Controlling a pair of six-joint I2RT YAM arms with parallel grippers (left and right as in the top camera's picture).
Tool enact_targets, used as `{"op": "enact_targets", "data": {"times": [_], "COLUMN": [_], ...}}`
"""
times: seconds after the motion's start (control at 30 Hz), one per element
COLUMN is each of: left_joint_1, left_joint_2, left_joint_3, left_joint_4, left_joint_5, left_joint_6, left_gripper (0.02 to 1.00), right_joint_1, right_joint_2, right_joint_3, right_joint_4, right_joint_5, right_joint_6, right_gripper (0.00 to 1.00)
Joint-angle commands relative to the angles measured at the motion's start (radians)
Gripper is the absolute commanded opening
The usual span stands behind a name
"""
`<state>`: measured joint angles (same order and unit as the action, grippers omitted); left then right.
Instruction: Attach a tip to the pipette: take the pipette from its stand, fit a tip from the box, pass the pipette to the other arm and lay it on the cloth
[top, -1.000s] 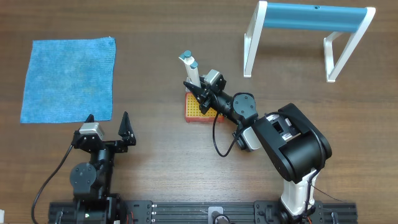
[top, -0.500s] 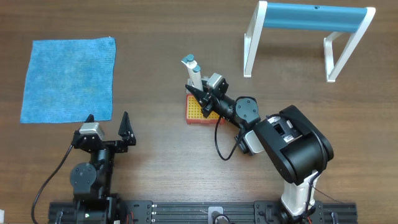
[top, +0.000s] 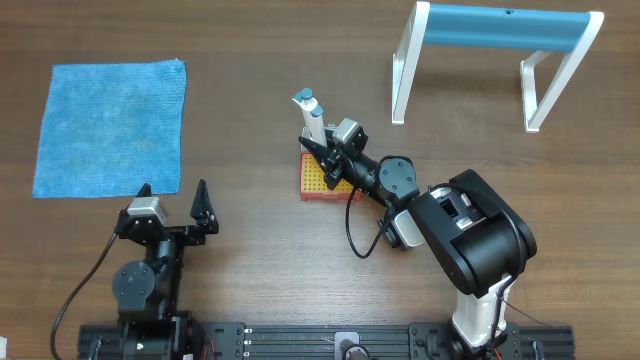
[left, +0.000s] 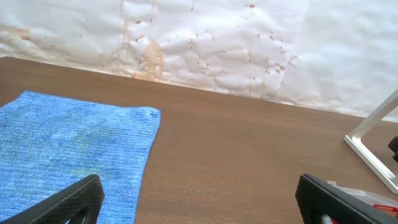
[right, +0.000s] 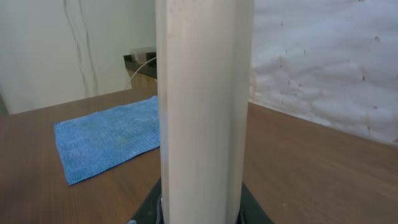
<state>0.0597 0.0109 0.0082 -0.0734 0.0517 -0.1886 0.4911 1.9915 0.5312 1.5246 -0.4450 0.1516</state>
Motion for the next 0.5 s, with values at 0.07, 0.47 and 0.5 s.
{"op": "enact_targets", "data": {"times": [0.07,0.47,0.5], "left_joint_1": [-0.006,-0.006,-0.006], "left_joint_2": [-0.007,-0.007,-0.007], "left_joint_3": [-0.003,-0.003,-0.003], "left_joint_4": [-0.006,-0.006,-0.006], "left_joint_5": [-0.011,-0.011,-0.011], "left_joint_6": [-0.013,-0.013,-0.013], "left_gripper": [0.996,0.996,0.996], "right_joint_1": [0.007,0.007,0.007], "right_joint_2": [0.074,-0.113,-0.133], "right_joint_3": [-0.049,0.109,0.116], "right_joint_4": [-0.061,-0.077,-0.080], "right_joint_5": [-0.012,-0.014,-0.014], "right_joint_6": [-0.007,-0.006,-0.006], "right_gripper": [0.082,0.080,0.080]}}
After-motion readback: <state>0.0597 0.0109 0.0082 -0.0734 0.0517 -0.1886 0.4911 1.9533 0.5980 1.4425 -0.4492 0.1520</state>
